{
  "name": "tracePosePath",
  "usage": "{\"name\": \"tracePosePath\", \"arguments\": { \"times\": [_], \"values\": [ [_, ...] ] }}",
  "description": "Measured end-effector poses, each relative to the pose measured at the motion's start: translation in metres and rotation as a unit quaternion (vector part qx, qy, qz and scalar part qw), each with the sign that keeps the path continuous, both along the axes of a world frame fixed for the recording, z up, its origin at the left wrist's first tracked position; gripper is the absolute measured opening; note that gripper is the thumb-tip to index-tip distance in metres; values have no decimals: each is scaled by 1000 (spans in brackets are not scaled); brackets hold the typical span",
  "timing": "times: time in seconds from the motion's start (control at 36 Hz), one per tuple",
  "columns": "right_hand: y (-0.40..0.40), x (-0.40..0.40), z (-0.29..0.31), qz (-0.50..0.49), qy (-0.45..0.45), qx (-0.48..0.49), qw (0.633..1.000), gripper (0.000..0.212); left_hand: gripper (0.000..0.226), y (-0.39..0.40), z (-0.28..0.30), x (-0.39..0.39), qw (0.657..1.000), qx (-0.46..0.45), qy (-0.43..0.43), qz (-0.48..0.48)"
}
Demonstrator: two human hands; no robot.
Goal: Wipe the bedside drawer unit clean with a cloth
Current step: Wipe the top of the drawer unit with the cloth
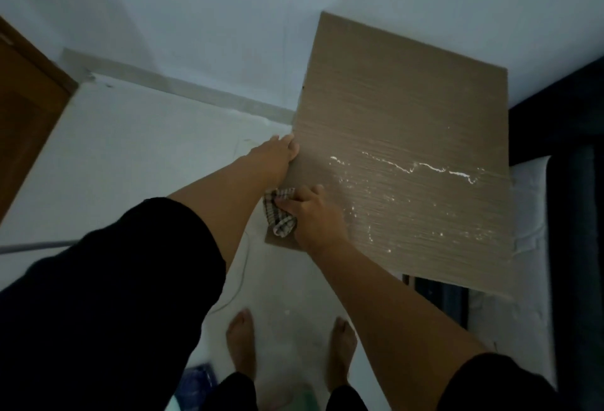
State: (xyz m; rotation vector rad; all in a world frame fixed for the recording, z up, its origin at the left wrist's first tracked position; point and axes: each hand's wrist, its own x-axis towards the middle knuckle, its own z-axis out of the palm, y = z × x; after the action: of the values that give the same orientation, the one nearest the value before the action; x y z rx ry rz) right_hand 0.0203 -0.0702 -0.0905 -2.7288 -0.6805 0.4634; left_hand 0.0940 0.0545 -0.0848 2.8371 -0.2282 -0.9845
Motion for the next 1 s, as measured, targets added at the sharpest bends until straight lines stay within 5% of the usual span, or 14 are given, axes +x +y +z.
{"name": "tracePosePath", "arguments": {
  "times": [0.17,0.42,0.61,1.0],
  "values": [
    [-17,-38,-6,34,-30,24,999,38,68,-5,-7,-25,999,12,-29,-5],
    [-54,-63,3,130,14,26,991,32,82,-28,-4,-54,998,44,-10,47],
    [-86,1,20,57,-52,61,995,26,94,-38,2,-50,997,54,-12,57],
    [-70,134,0,-151,-51,-91,983,34,109,-33,-22,-46,998,25,-43,35]
  ]
}}
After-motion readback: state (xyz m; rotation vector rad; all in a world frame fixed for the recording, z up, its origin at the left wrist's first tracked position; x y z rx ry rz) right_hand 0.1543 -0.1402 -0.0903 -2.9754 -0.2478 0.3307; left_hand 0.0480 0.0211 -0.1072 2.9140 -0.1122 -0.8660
